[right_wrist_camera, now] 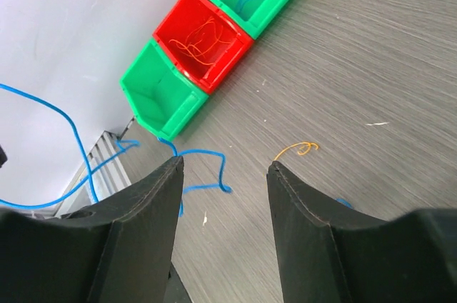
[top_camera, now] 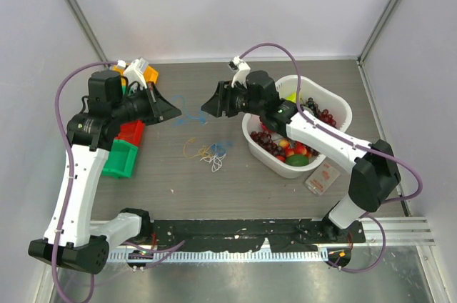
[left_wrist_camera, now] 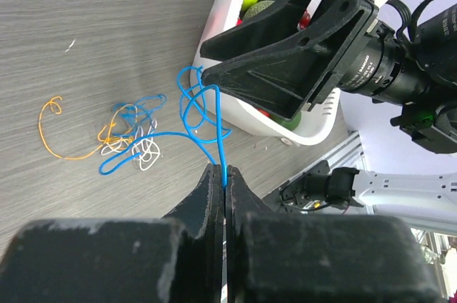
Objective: Untangle the cables
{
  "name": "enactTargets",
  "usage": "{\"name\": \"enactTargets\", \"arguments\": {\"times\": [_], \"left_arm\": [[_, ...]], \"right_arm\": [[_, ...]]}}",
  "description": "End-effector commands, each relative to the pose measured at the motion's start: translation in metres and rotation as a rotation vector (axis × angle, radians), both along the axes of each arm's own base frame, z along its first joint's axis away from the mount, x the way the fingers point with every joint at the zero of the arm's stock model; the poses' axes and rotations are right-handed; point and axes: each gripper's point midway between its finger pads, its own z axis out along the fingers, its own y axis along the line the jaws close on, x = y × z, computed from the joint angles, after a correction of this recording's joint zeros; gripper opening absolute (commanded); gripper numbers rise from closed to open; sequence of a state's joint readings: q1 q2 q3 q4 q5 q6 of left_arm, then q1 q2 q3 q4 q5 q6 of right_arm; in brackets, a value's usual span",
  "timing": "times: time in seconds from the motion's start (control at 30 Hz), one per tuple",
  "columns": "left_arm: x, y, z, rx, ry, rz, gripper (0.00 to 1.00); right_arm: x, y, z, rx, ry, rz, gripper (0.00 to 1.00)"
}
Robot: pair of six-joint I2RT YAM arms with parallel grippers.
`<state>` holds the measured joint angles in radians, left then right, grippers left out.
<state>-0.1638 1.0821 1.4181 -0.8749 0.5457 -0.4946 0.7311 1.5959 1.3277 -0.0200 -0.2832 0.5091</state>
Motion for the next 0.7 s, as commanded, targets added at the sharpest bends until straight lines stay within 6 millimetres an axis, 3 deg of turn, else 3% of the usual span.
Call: {"name": "enactTargets", "arguments": {"times": [0.0, 0.37, 0.67], "left_arm": [[-0.006, -0.007, 0.022, -0.054, -0.035, -0.031, 0.00], [-0.007, -0.007, 0.021, -0.053, -0.017, -0.031, 0.00], [-0.010, -0.007, 0.023, -0.052, -0.020, -0.035, 0.00]], "right_arm": [[-0.011, 0.005, 0.046, 0.132, -0.076, 0.036, 0.55], [-0.020, -0.015, 0.070, 0.159, -0.166, -0.006, 0.55], [-0.022, 0.009, 0.063, 0.163, -0.150, 0.069, 0.48]]}}
